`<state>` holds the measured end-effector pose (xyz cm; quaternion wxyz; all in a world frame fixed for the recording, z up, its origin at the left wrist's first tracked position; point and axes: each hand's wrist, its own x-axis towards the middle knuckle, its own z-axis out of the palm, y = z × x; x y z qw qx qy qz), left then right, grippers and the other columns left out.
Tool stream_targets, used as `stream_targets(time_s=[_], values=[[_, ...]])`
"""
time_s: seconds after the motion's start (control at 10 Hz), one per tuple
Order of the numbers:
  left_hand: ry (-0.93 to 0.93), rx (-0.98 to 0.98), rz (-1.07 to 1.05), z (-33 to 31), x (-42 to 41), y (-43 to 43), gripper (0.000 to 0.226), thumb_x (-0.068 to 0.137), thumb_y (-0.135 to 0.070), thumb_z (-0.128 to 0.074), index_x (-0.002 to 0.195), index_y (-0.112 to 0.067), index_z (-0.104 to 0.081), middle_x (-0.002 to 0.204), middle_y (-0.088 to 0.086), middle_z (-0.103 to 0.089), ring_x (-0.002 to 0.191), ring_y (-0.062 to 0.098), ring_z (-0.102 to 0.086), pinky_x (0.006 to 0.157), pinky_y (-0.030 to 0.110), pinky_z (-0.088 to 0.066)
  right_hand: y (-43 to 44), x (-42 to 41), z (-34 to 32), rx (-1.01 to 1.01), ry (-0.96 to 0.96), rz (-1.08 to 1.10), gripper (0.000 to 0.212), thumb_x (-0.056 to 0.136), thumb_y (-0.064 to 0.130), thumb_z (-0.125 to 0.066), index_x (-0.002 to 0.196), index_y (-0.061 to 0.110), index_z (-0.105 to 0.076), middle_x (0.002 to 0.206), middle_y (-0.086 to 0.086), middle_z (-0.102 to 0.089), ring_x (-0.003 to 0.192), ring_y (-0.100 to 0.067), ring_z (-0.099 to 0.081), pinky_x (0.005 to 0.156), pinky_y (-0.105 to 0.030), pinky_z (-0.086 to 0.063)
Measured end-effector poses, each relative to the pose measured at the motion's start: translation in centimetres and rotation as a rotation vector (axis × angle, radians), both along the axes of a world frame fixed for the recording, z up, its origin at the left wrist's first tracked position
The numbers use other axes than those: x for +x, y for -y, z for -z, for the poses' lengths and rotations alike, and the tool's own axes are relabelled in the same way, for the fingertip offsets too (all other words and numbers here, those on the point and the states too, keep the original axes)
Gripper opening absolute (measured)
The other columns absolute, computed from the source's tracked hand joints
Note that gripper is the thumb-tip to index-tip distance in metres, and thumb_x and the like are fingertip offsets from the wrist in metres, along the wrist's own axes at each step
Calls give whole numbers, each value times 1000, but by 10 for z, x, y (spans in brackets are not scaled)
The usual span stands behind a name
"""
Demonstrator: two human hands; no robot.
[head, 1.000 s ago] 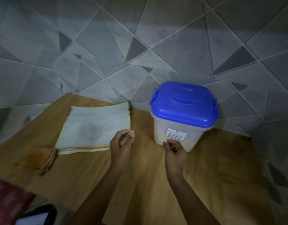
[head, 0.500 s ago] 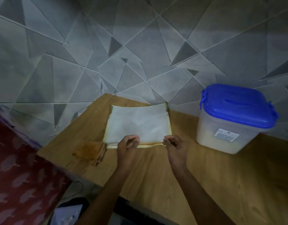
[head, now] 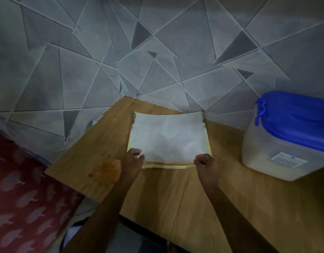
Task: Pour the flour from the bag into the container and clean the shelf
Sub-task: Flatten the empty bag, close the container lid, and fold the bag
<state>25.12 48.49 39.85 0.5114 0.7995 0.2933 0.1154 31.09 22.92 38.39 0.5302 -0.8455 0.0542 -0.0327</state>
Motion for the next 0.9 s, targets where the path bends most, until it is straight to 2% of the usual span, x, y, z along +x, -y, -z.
stream_targets(time_s=[0.1, 0.2, 0.3, 0.4, 0.5, 0.6, 0.7, 0.8, 0.9], values=[[-126, 75, 19, 7, 15, -14, 27, 91, -14, -69, 117, -6, -64, 122, 11, -64, 113, 28, -61, 96, 36, -50, 6, 24, 18, -113, -25, 1, 13, 89, 21, -73, 101, 21, -74, 109, 1, -73, 96, -13, -67, 91, -24, -53], [-233, 147, 14, 17, 28, -26, 33, 92, -21, -67, 122, -11, -58, 129, 10, -58, 119, 31, -58, 103, 44, -50, 8, 44, 25, -144, -70, 35, 15, 89, 18, -72, 105, 17, -71, 114, 1, -63, 95, -11, -55, 83, -25, -47], [-325, 169, 28, 25, 41, -40, 42, 92, -24, -66, 128, -7, -54, 134, 13, -55, 127, 35, -52, 109, 44, -44, 9, 63, 34, -184, -123, 61, 18, 90, 17, -70, 107, 18, -65, 123, -1, -52, 103, -17, -52, 83, -26, -46], [-421, 168, 55, 36, 50, -60, 69, 78, -48, -61, 129, -2, -56, 131, 15, -59, 123, 36, -57, 102, 42, -47, 13, 77, 52, -245, -231, 77, 20, 87, 29, -69, 104, 30, -57, 135, -8, -45, 117, -29, -51, 87, -33, -50], [-456, 167, -49, 35, 63, -71, 43, 83, -22, -69, 119, 1, -60, 119, 18, -62, 115, 38, -59, 93, 38, -46, 15, 81, 54, -261, -259, 90, 19, 89, 36, -66, 104, 34, -55, 137, -10, -45, 117, -32, -53, 90, -39, -54], [-486, 83, -80, 52, 77, -97, 39, 76, -22, -77, 111, -11, -67, 111, 10, -66, 104, 34, -66, 90, 43, -57, 16, 81, 56, -227, -289, 114, 19, 95, 25, -67, 113, 20, -63, 141, -10, -40, 120, -32, -50, 97, -39, -51], [-528, 121, -60, 181, 114, -184, 47, 54, -53, -79, 93, -29, -69, 92, -5, -72, 86, 23, -73, 71, 43, -64, 16, 84, 57, -203, -294, 121, 21, 93, 22, -69, 113, 17, -65, 139, -11, -46, 119, -31, -52, 97, -37, -50], [-499, 154, -64, 200, 132, -201, 50, 52, -58, -76, 92, -28, -68, 83, -11, -71, 77, 16, -73, 66, 39, -64, 19, 90, 60, -195, -303, 155, 22, 92, 19, -71, 113, 16, -67, 134, -9, -50, 120, -33, -54, 100, -42, -50], [-463, 174, -44, 140, 137, -169, 45, 59, -53, -72, 94, -25, -70, 89, -6, -71, 80, 16, -70, 74, 40, -63, 19, 90, 58, -183, -273, 155, 23, 93, 15, -70, 116, 12, -68, 131, -10, -55, 117, -32, -55, 97, -42, -51]])
